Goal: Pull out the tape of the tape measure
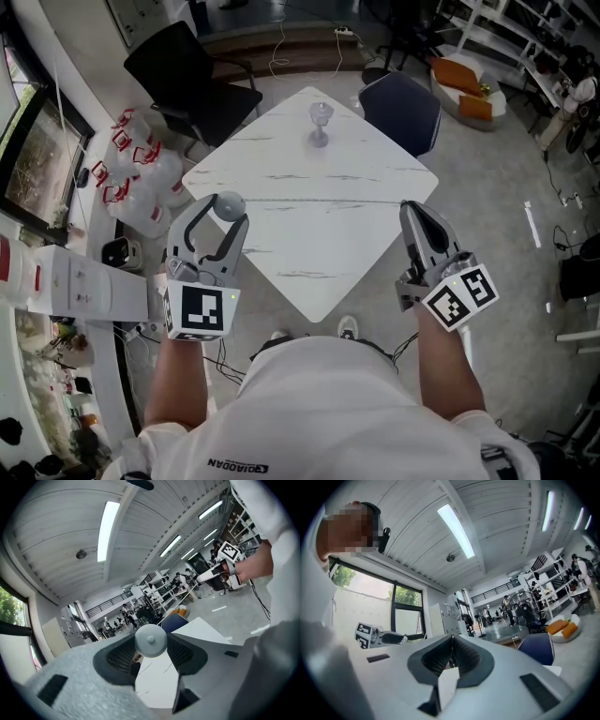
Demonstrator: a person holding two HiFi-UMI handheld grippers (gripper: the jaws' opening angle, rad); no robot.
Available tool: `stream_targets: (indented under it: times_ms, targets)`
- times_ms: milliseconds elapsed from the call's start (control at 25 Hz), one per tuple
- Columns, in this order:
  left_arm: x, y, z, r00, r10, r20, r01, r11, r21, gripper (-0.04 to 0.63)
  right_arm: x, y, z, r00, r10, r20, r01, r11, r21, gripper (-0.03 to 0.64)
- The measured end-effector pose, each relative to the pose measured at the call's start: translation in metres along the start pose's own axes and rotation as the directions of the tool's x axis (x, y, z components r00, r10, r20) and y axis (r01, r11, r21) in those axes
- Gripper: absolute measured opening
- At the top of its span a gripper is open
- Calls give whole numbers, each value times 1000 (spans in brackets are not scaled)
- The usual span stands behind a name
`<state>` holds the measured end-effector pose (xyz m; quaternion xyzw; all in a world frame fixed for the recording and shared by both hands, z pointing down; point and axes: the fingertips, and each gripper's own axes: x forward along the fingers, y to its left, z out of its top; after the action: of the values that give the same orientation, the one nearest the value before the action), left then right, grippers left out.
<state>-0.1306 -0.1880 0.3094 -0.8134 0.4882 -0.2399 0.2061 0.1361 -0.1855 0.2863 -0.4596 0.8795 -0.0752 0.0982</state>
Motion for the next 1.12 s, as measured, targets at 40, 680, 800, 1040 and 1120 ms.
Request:
stream_targets:
  times_ms: [40, 680, 800, 1040, 1120]
  targets:
    - [-1, 2, -2, 1000, 2, -2, -2, 1000, -3, 222, -2, -3, 0, 1000, -5, 0, 5, 1000, -2, 14]
    - [0, -1, -6, 1000, -5, -10, 5, 1000, 6, 222, -4, -9, 1, 1000, -30, 1, 30, 999, -16, 14]
    - [0, -1, -9, 1000, -1, -17, 1, 1000, 1, 222, -3, -10, -1, 999, -42, -4, 42, 999, -26, 14]
    - [0, 5, -20, 999, 12, -40, -13, 1000, -20, 222, -11, -20, -1, 998, -68, 5, 68, 998, -13, 14]
    - [1, 5, -21, 999, 15, -42, -15, 1000, -11, 222, -11, -19, -1, 998, -67, 2, 67, 998, -12, 14]
